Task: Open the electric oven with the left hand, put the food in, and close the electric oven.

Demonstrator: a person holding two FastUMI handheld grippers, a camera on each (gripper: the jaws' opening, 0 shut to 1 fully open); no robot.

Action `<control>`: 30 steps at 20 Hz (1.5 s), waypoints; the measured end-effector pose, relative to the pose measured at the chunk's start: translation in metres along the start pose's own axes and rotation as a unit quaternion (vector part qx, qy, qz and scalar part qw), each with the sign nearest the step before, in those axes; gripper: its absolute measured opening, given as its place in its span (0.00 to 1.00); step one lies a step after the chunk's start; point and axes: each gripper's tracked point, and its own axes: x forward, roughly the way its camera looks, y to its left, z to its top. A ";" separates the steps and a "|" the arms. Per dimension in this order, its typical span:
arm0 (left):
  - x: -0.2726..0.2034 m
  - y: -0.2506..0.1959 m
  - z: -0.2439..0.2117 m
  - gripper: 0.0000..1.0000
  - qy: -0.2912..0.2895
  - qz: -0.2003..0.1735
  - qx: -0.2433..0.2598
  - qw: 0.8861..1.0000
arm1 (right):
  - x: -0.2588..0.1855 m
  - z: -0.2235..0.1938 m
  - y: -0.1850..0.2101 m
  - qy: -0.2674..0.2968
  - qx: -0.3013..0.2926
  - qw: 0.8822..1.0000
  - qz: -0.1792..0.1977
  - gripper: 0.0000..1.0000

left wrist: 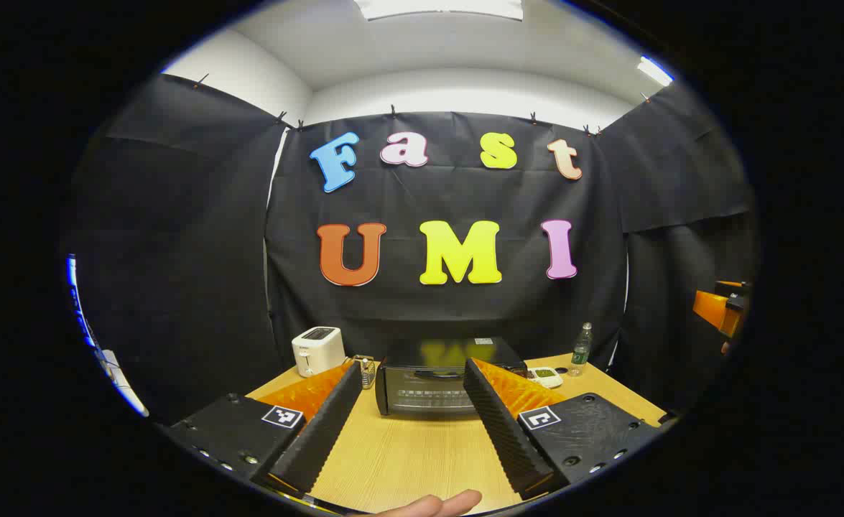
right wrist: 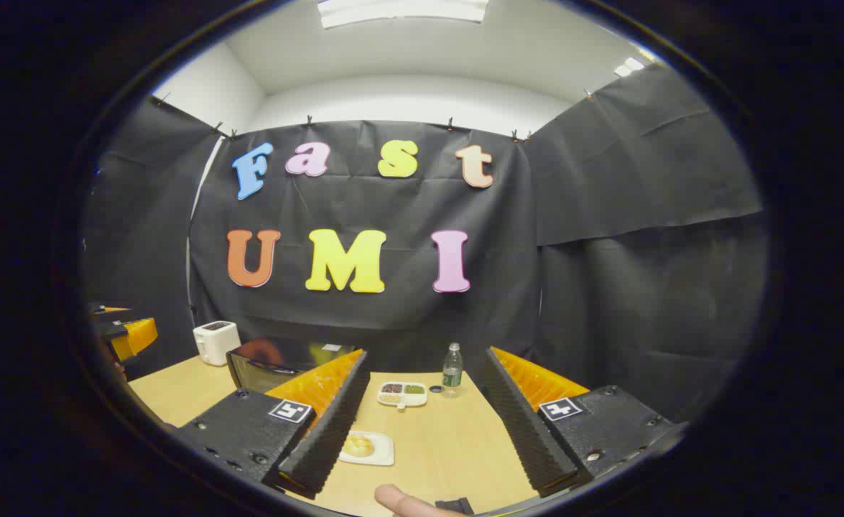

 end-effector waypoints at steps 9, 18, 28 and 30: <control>0.007 0.000 -0.003 0.93 -0.016 0.002 -0.010 1.000 | 0.010 0.009 -0.013 -0.020 0.015 1.000 -0.017 0.96; 0.045 -0.001 0.026 0.93 -0.039 -0.028 -0.003 0.999 | 0.038 0.018 -0.002 -0.040 0.022 0.999 -0.010 0.96; 0.190 -0.004 0.001 0.94 0.000 -0.029 0.001 1.000 | 0.087 0.004 -0.010 -0.048 0.034 0.998 0.005 0.96; 0.221 -0.014 -0.016 0.94 0.021 -0.039 -0.002 0.999 | 0.096 -0.001 -0.011 -0.046 0.039 0.998 0.008 0.96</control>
